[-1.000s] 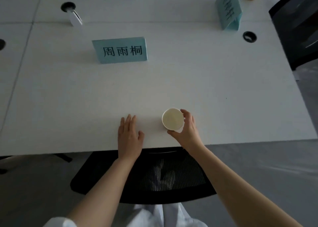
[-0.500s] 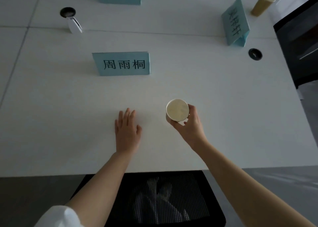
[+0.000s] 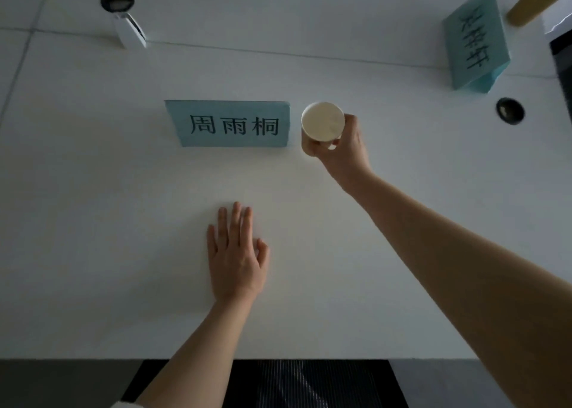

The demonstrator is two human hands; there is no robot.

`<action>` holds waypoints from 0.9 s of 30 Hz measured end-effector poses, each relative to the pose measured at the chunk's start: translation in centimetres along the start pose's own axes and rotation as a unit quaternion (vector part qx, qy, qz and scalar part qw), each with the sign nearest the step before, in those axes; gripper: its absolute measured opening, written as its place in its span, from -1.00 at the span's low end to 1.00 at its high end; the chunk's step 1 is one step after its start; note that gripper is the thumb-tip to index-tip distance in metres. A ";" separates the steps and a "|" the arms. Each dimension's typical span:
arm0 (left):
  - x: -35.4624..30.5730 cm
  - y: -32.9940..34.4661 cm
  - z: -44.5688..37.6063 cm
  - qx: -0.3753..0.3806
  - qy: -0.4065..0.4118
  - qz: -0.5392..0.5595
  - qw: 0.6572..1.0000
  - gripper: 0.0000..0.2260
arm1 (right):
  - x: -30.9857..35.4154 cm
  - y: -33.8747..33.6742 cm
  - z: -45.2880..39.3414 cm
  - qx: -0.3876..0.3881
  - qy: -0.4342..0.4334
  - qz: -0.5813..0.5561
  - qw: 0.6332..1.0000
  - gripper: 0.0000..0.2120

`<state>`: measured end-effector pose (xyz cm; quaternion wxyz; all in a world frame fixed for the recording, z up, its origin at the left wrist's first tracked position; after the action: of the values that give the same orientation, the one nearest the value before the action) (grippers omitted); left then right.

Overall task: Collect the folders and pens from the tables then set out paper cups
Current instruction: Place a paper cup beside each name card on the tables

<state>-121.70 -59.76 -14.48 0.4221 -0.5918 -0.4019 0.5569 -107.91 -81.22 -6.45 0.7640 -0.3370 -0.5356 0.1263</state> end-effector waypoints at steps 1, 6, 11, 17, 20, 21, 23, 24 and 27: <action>0.0 0.1 -0.1 -0.003 0.000 -0.003 1.000 -0.48 | 0.0 0.4 -0.7 -0.002 0.001 0.002 1.000 -0.32; -0.1 0.1 -0.2 -0.012 0.000 -0.004 1.000 -0.47 | 0.1 1.5 -2.2 0.008 -0.002 0.001 1.000 -0.33; 0.1 0.0 -0.2 -0.022 -0.002 -0.004 1.000 -0.47 | 0.1 2.2 -2.1 0.005 -0.011 0.004 1.000 -0.29; 0.4 0.3 -0.3 -0.023 0.001 0.002 1.000 -0.47 | -4.1 0.9 4.4 0.043 0.025 0.022 0.999 -0.23; 0.4 0.2 -0.3 0.000 -0.001 0.010 1.000 -0.46 | -8.0 -1.2 10.0 0.041 0.060 0.025 0.997 -0.41; 0.6 0.2 -0.3 0.006 -0.001 0.014 1.000 -0.45 | -9.3 -1.9 11.5 0.038 0.067 0.027 0.997 -0.46; 0.4 0.0 -0.2 0.014 -0.002 0.025 1.000 -0.45 | -11.8 -4.2 14.5 0.037 0.077 0.031 0.996 -0.52; 0.1 -0.1 -0.2 0.019 -0.009 0.033 0.999 -0.46 | -12.9 -5.6 15.9 0.036 0.081 0.031 0.996 -0.54; -1.5 -0.1 0.7 0.026 -0.046 0.073 0.996 -0.46 | -16.4 -9.3 19.4 0.026 0.094 0.031 0.995 -0.57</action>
<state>-122.49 -61.08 -13.95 0.3767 -0.5817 -0.3621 0.6233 -133.48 -89.87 -8.56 0.8153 -0.3439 -0.4469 0.1315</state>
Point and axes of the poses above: each hand's wrist, its own z-axis away from the middle knuckle, its own y-axis out of the palm, x = y × z, the point moved 4 cm from there along -z, towards the middle knuckle, and after that the axes turned 5 degrees about z, right-handed, at the moved point
